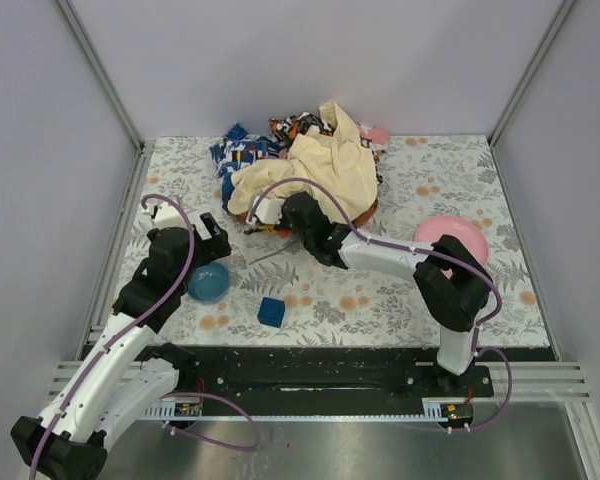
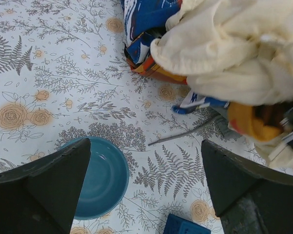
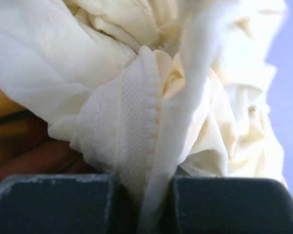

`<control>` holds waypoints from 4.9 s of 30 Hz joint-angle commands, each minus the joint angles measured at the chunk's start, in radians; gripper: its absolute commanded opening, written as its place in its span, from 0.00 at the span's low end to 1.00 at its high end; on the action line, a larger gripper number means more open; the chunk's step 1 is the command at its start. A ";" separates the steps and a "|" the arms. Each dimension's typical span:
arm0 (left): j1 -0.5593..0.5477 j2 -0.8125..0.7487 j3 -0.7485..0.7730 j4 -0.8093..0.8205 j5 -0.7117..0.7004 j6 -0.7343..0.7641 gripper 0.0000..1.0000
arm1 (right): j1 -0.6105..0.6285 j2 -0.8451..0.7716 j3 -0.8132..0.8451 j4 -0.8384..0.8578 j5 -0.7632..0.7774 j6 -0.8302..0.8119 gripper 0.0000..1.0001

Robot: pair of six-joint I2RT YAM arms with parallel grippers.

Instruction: Pick out a specific cloth from the pile

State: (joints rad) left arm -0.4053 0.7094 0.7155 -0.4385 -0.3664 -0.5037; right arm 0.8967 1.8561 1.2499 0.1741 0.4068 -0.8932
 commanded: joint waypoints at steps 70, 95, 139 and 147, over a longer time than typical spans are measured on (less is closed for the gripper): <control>-0.125 0.755 0.467 0.515 0.932 -0.042 0.00 | -0.571 0.830 1.221 -0.671 -0.580 1.113 0.20; -0.168 0.288 0.676 0.276 0.831 0.071 0.00 | -0.571 0.415 1.149 -0.835 -0.684 0.947 0.90; -0.498 0.827 0.323 0.313 0.542 -0.262 0.99 | -0.575 -1.132 -0.644 -0.406 0.185 1.378 0.99; -0.472 0.348 0.280 0.020 -0.173 -0.191 0.99 | -0.575 -1.112 -0.613 -0.432 0.102 1.330 0.99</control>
State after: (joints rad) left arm -0.9054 1.2572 0.9825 -0.2749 -0.0845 -0.7361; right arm 0.3222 0.7250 0.6018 -0.2535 0.5285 0.4500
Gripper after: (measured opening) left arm 0.988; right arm 0.993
